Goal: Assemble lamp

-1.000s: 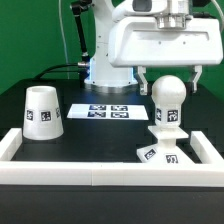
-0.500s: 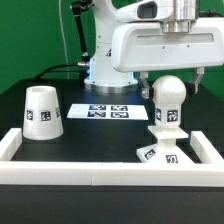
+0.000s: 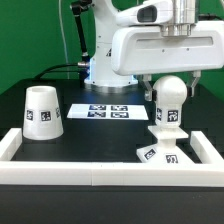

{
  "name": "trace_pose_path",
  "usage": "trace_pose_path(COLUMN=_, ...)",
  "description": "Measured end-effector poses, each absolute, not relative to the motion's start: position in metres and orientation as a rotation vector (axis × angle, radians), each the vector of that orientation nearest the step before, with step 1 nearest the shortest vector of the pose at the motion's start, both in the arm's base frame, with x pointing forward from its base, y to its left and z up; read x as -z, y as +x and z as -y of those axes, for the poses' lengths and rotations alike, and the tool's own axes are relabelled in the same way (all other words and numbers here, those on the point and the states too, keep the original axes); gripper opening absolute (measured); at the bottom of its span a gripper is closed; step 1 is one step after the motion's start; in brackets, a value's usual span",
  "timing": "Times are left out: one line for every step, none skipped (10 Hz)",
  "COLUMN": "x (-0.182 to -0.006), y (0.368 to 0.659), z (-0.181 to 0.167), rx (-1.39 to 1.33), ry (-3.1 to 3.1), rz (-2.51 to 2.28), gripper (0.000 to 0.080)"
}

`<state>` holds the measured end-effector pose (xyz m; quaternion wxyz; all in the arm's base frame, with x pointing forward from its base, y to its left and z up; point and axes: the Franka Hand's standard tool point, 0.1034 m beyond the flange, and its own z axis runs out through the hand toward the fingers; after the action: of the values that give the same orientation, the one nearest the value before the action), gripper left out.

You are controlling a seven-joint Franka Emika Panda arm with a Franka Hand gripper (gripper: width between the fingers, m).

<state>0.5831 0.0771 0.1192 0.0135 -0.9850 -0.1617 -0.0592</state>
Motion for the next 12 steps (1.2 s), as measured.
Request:
trace_pose_path(x=-0.119, y=0.583, z=-0.077, rx=0.184, ry=-3.071, rz=0.473, gripper=0.0577)
trace_pose_path(x=-0.119, y=0.583, z=-0.077, rx=0.184, ry=-3.073, rz=0.452, gripper=0.0577)
trace_pose_path(x=-0.119, y=0.583, z=-0.078, rx=0.181, ry=-3.082, rz=0.347, gripper=0.0577)
trace_pose_path(x=-0.119, y=0.583, z=-0.079, rx=0.179, ry=-3.086, rz=0.248, gripper=0.0577)
trace_pose_path(x=-0.119, y=0.582, z=-0.083, rx=0.17, ry=-3.081, rz=0.005, gripper=0.0577)
trace_pose_path(x=-0.119, y=0.581, z=-0.086, rx=0.161, ry=-3.07, rz=-0.164, gripper=0.0577)
trace_pose_path(x=-0.119, y=0.581, z=-0.089, rx=0.155, ry=-3.052, rz=-0.316, gripper=0.0578)
trace_pose_path(x=-0.119, y=0.581, z=-0.09, rx=0.15, ry=-3.033, rz=-0.433, gripper=0.0579)
trace_pose_path(x=-0.118, y=0.581, z=-0.091, rx=0.147, ry=-3.018, rz=-0.511, gripper=0.0579)
trace_pose_path(x=-0.118, y=0.58, z=-0.093, rx=0.139, ry=-2.98, rz=-0.656, gripper=0.0579)
trace_pose_path(x=-0.118, y=0.58, z=-0.097, rx=0.128, ry=-2.937, rz=-0.804, gripper=0.0579)
trace_pose_path(x=-0.118, y=0.579, z=-0.1, rx=0.115, ry=-2.886, rz=-0.95, gripper=0.0579)
